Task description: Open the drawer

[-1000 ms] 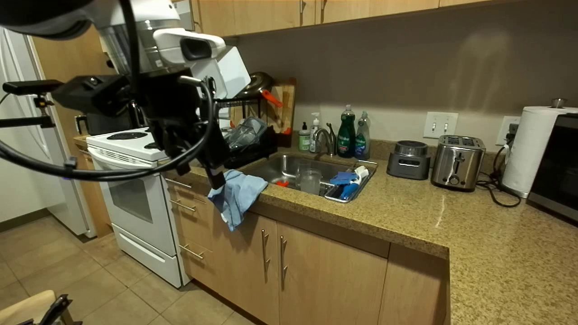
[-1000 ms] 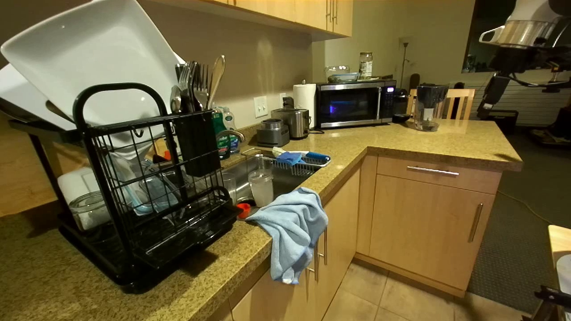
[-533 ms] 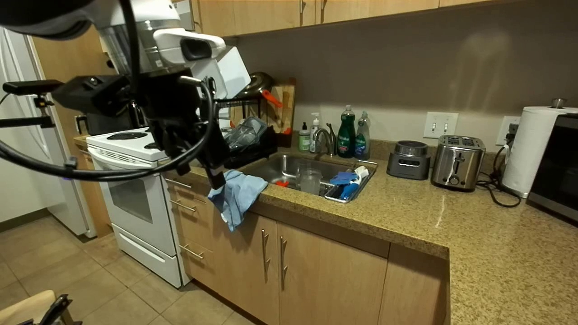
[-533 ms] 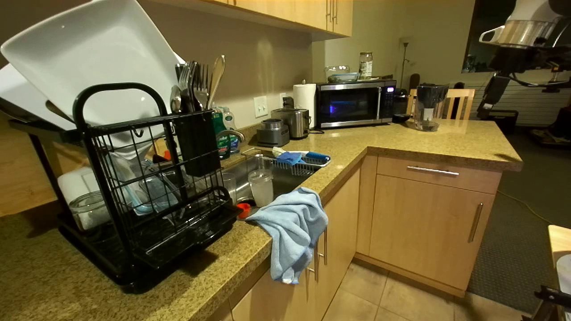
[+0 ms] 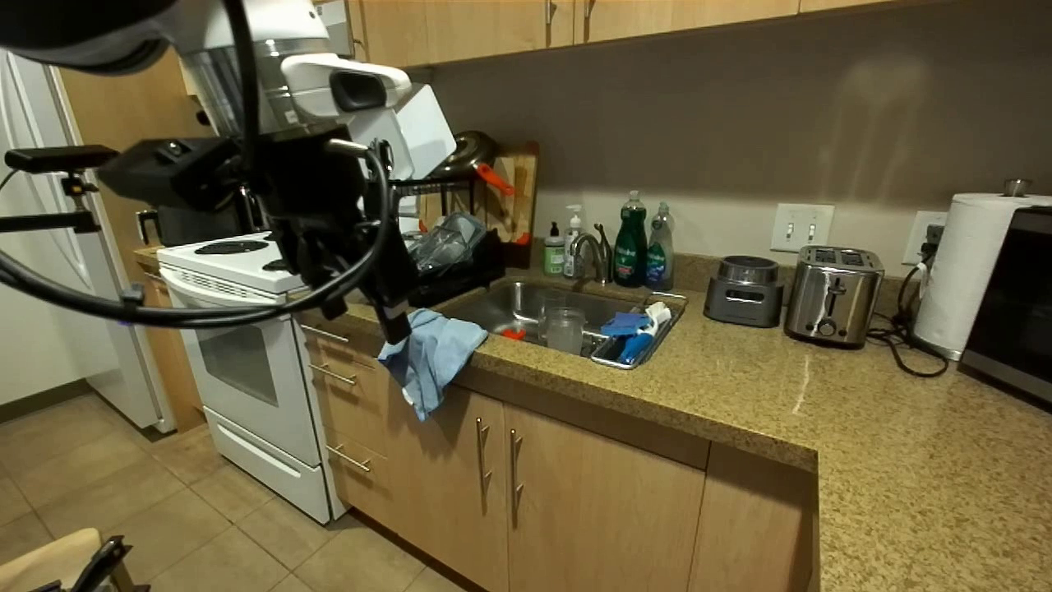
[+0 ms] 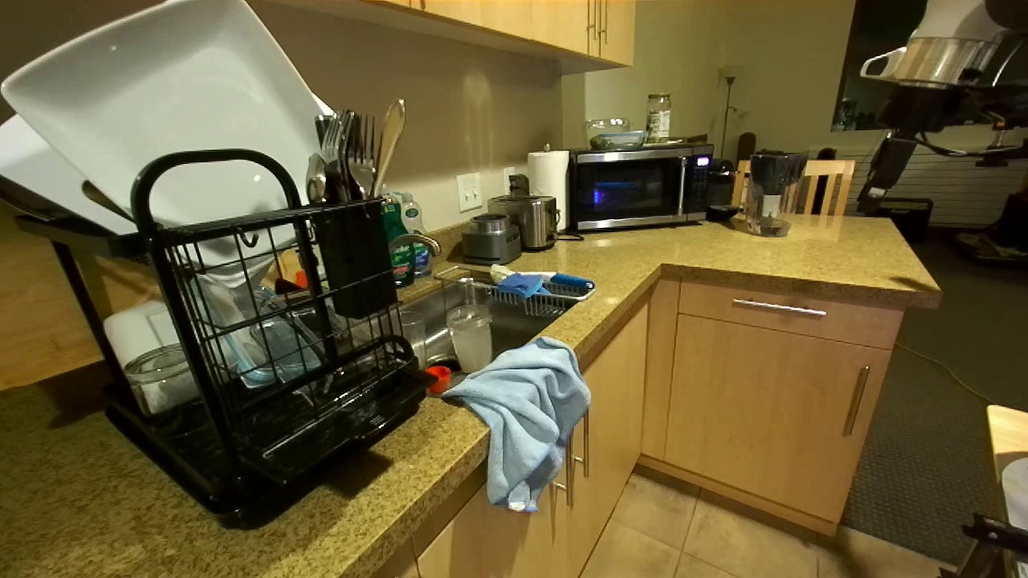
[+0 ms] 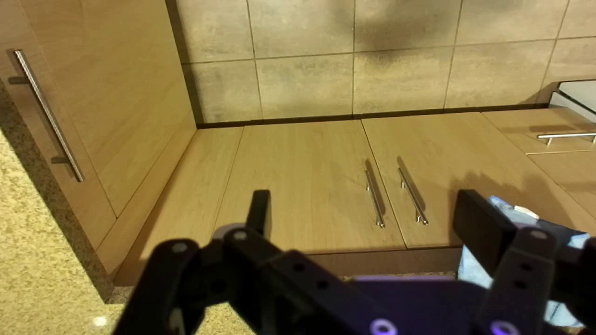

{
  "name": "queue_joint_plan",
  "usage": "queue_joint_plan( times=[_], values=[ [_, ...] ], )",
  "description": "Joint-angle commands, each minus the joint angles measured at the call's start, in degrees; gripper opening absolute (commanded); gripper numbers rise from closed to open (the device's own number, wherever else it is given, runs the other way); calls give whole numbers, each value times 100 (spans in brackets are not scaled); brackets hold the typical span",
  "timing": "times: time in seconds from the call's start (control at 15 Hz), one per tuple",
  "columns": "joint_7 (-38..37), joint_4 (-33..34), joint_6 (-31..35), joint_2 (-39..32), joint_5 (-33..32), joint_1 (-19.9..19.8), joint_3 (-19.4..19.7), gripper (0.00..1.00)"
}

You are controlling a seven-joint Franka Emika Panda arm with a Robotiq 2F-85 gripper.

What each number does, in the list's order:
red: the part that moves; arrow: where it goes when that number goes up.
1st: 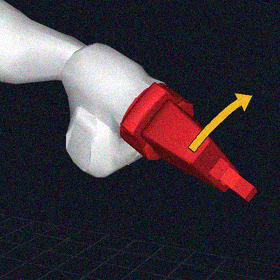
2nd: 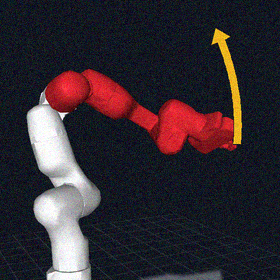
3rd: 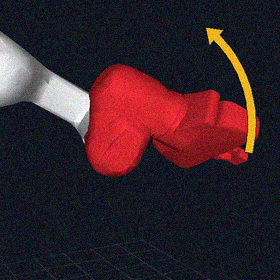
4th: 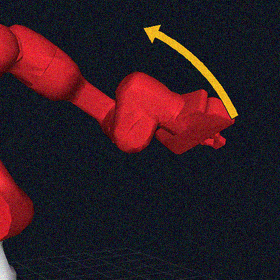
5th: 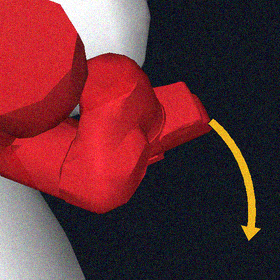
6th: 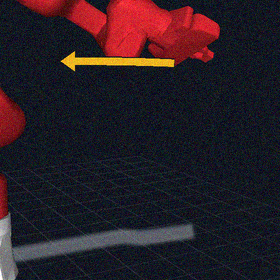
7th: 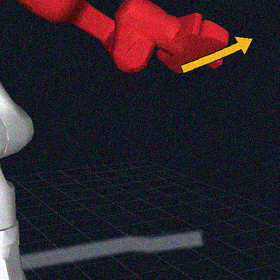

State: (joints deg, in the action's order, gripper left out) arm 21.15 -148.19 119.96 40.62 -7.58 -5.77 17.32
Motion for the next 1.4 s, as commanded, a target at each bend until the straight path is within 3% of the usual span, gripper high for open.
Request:
queue_joint_plan(
  times=[0.0, 0.27, 0.47, 0.87, 1.33],
  values=[
    [-212, 51, 441, -485, -35, -4, -254, 100],
    [-585, 414, 1120, -1401, -29, 8, -522, 100],
    [-932, 867, 1268, -2162, -40, -65, -687, 100],
    [-1617, 1792, 928, -3440, -95, -146, -780, 100],
    [-1548, 2237, 286, -4332, -152, -145, -740, 100]
  ],
)
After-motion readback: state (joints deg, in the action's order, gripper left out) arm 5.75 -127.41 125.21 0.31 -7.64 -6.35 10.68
